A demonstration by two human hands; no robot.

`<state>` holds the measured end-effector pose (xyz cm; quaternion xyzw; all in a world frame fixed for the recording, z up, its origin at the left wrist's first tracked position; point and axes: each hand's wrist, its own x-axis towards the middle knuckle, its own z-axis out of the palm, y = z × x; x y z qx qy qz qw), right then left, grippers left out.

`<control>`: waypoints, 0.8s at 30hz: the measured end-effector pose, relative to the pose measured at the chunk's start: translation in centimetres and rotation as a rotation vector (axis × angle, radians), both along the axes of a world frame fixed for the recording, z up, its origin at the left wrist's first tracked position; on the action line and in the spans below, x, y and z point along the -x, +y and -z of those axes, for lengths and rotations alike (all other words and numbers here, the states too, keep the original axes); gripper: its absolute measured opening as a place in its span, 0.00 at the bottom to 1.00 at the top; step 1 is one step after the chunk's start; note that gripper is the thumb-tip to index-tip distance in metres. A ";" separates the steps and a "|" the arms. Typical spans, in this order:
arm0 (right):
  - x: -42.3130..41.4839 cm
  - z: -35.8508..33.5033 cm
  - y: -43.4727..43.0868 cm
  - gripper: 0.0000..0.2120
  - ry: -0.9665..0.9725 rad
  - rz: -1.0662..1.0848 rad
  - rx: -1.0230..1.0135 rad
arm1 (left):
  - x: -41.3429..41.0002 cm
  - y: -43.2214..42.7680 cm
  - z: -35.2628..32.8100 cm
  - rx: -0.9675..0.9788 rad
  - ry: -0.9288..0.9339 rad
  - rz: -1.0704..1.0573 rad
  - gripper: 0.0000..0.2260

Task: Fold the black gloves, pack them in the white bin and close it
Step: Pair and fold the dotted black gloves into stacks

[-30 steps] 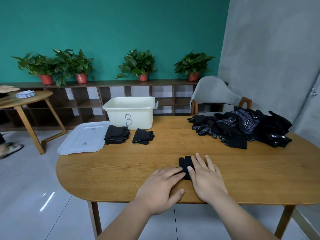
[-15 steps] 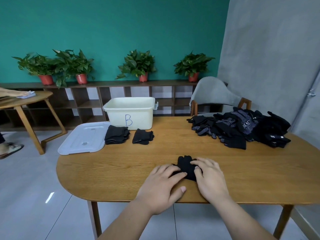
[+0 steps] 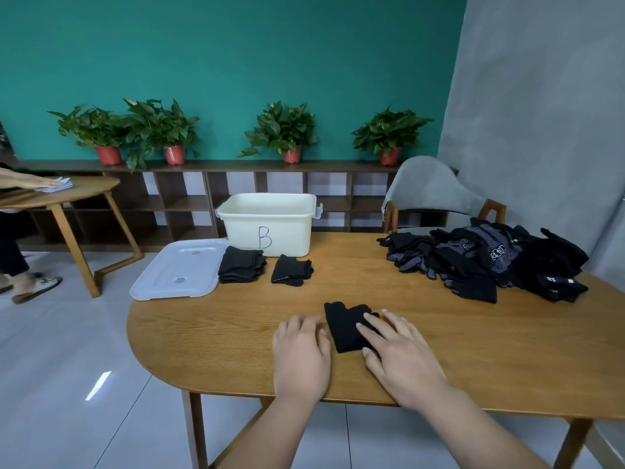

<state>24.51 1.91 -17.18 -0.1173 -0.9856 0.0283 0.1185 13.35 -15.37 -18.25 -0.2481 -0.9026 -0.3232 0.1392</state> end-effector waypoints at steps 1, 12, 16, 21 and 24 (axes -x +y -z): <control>0.3 -0.3 -0.2 0.27 -0.019 -0.002 -0.007 | 0.1 0.1 0.0 -0.013 -0.008 -0.023 0.15; 4.9 -0.4 -1.1 0.28 0.015 -0.096 0.107 | 2.2 0.5 -1.9 -0.050 -0.273 -0.090 0.16; 4.8 -0.1 -0.9 0.26 0.038 -0.102 0.144 | 4.6 0.6 -3.3 -0.014 -0.357 -0.039 0.13; 4.8 -0.1 -0.4 0.23 0.084 -0.100 0.273 | 6.4 0.7 -4.8 -0.014 -0.522 0.016 0.11; 4.8 0.1 0.3 0.22 0.197 -0.052 0.444 | 7.4 0.6 -5.4 -0.077 -0.550 0.034 0.12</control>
